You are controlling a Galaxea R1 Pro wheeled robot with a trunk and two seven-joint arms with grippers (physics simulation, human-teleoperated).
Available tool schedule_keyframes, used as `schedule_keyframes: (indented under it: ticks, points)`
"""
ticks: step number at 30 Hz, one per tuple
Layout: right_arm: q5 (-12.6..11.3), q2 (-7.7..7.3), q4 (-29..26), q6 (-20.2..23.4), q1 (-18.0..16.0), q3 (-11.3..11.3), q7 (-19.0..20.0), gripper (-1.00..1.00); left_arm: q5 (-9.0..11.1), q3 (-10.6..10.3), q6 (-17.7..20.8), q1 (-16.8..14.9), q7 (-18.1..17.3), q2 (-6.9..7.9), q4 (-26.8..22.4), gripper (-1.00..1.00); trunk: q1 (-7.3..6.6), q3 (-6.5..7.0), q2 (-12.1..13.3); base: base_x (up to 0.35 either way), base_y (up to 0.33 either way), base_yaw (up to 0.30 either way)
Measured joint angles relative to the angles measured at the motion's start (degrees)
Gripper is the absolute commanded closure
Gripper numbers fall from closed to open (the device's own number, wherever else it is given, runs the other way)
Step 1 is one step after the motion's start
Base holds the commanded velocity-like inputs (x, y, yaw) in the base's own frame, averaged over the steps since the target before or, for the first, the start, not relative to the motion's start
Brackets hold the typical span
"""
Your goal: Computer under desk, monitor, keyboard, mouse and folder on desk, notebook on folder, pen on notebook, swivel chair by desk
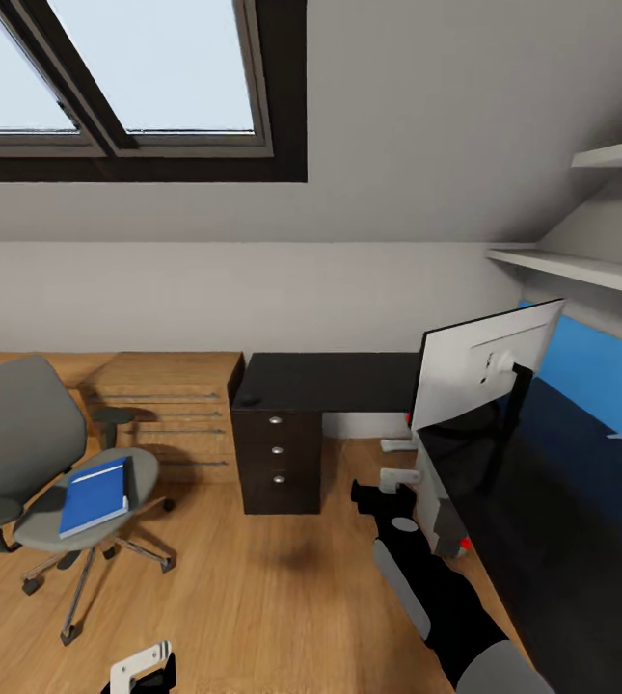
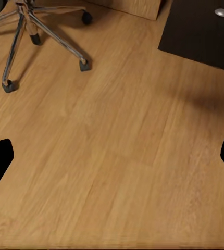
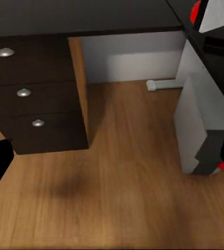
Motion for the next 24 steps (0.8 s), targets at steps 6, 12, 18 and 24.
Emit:
schedule_keyframes:
  ticks: [6, 12, 18, 24]
  points:
    - [0.0, 0.01, 0.02, -0.01, 0.02, 0.09, 0.02, -1.0, -0.02, 0.03, -0.07, 0.01, 0.18, 0.06, -0.01, -1.0, -0.01, 0.0, 0.0, -0.211, -0.273, -0.07]
    - [-0.09, 0.28, -0.06, 0.0, 0.04, 0.37, 0.24, -1.0, 0.02, 0.17, 0.13, 0.01, 0.15, 0.07, 0.27, -1.0, -0.01, 0.0, 0.0, -0.167, -0.304, -0.001]
    - [0.01, 0.27, 0.01, -0.01, 0.04, 1.57, 0.21, -1.0, 0.03, 0.19, 0.19, 0.02, 0.16, 0.06, 0.37, -1.0, -0.03, 0.0, -0.02, -0.125, -0.212, 0.0]
    - [0.0, 0.27, 0.02, -0.02, 0.03, 1.53, 0.22, -1.0, 0.01, 0.19, 0.19, 0.02, 0.16, 0.07, 0.41, -1.0, -0.02, 0.0, -0.01, -0.031, -0.049, 0.0]
